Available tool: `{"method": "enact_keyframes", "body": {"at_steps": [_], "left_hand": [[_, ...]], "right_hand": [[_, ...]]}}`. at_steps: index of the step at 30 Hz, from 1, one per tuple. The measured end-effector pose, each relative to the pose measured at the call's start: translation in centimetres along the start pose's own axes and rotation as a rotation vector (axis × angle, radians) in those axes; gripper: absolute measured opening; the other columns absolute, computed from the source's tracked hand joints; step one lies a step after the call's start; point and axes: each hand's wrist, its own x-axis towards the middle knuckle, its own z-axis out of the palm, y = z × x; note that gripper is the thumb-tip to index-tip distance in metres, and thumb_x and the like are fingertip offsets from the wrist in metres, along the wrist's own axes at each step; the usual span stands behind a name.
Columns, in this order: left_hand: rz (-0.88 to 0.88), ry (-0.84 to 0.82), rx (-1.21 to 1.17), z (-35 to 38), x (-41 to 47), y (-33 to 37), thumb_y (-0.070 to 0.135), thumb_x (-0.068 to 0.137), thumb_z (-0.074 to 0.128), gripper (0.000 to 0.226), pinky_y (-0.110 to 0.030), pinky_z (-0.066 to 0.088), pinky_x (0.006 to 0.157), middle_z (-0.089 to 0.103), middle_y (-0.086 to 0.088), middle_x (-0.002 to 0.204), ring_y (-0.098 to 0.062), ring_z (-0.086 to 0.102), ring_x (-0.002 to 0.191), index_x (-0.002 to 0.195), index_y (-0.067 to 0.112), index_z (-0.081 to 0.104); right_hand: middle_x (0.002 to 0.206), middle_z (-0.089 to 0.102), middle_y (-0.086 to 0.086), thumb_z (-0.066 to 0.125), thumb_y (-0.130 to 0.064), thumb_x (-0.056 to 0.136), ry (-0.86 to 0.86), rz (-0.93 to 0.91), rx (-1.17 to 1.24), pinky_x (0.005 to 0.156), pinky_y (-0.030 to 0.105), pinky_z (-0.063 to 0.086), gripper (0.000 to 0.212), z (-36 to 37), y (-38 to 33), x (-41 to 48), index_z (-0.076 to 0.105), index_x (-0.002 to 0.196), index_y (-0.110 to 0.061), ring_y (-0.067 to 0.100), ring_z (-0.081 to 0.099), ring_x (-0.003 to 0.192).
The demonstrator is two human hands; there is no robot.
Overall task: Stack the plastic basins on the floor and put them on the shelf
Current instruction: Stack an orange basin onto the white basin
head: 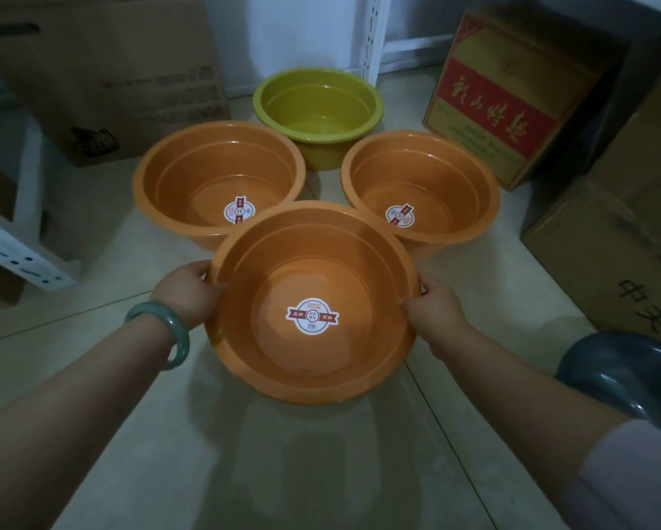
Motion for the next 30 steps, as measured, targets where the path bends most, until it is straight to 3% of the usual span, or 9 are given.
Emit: {"method": "enact_keyframes", "body": {"at_steps": [4,8,12,19,21,23,26,28,30], "left_hand": [[-0.024,-0.068,-0.049,1.2,-1.7,0.1,0.025,0.086,0.056,0.043,-0.043,0.052,0.088,0.068,-0.009,0.115,-0.026,0.066,0.091,0.129,0.02,0.053],[0.018,-0.14,-0.072,2.9,-3.6,0.8,0.027,0.085,0.058,0.041,-0.042,0.054,0.085,0.071,-0.009,0.104,-0.025,0.068,0.085,0.126,0.02,0.056],[0.023,-0.172,-0.085,4.7,-4.8,2.6,0.028,0.085,0.059,0.045,-0.044,0.053,0.088,0.07,-0.011,0.109,-0.027,0.067,0.091,0.129,0.02,0.054],[-0.026,-0.177,-0.014,7.0,-5.4,6.2,0.027,0.087,0.057,0.046,-0.038,0.052,0.086,0.066,-0.009,0.117,-0.021,0.061,0.086,0.132,0.02,0.05],[-0.073,-0.227,0.004,7.0,-5.5,7.3,0.028,0.087,0.058,0.05,-0.037,0.053,0.082,0.064,-0.01,0.118,-0.021,0.061,0.087,0.135,0.02,0.046],[-0.122,-0.29,0.07,6.6,-5.8,8.6,0.034,0.087,0.056,0.06,-0.037,0.052,0.082,0.057,-0.013,0.129,-0.027,0.061,0.101,0.142,0.02,0.035],[-0.185,-0.311,0.206,5.4,-5.5,10.7,0.049,0.086,0.051,0.077,-0.047,0.038,0.105,0.035,-0.016,0.15,-0.034,0.041,0.132,0.148,0.017,0.019],[-0.146,-0.254,0.274,4.6,-4.8,12.2,0.053,0.087,0.047,0.074,-0.048,0.028,0.111,0.031,-0.014,0.152,-0.032,0.034,0.137,0.146,0.016,0.024],[-0.073,-0.177,0.306,3.8,-3.7,13.7,0.052,0.087,0.047,0.068,-0.047,0.028,0.11,0.035,-0.012,0.151,-0.031,0.035,0.136,0.143,0.017,0.033]], "right_hand": [[0.084,0.06,-0.009,0.062,-0.012,0.08,-0.018,0.065,-0.024,0.089,0.047,0.053,0.038,-2.0,1.2,-1.0,0.058,0.111,-0.033,0.026,0.062,0.093],[0.12,0.063,0.008,0.064,-0.011,0.08,-0.039,0.13,-0.121,0.09,0.051,0.053,0.059,-4.8,2.9,-1.3,0.048,0.136,-0.023,0.032,0.062,0.105],[0.13,0.057,0.014,0.064,-0.009,0.081,-0.07,0.195,-0.207,0.091,0.053,0.052,0.069,-7.9,4.0,-1.2,0.037,0.144,-0.02,0.035,0.059,0.109],[0.123,0.057,0.013,0.06,-0.017,0.085,-0.154,0.17,-0.261,0.084,0.038,0.05,0.062,-11.5,4.8,0.1,0.036,0.142,-0.011,0.023,0.052,0.091],[0.117,0.059,0.008,0.064,-0.025,0.083,-0.194,0.169,-0.276,0.087,0.038,0.051,0.07,-12.4,4.8,0.7,0.033,0.143,-0.012,0.025,0.057,0.096],[0.135,0.052,0.01,0.069,-0.036,0.079,-0.215,0.177,-0.315,0.095,0.038,0.048,0.087,-13.5,4.6,1.4,0.022,0.149,-0.014,0.03,0.056,0.114],[0.148,0.04,0.012,0.065,-0.035,0.082,-0.151,0.161,-0.275,0.098,0.036,0.041,0.086,-15.3,3.6,2.9,0.017,0.151,-0.015,0.032,0.046,0.128],[0.148,0.041,0.012,0.063,-0.034,0.084,-0.099,0.131,-0.211,0.098,0.036,0.041,0.079,-16.4,2.9,4.0,0.021,0.15,-0.015,0.033,0.046,0.128],[0.147,0.042,0.013,0.062,-0.03,0.086,-0.049,0.135,-0.13,0.099,0.038,0.043,0.073,-17.0,2.5,5.4,0.026,0.149,-0.015,0.033,0.049,0.124]]}}
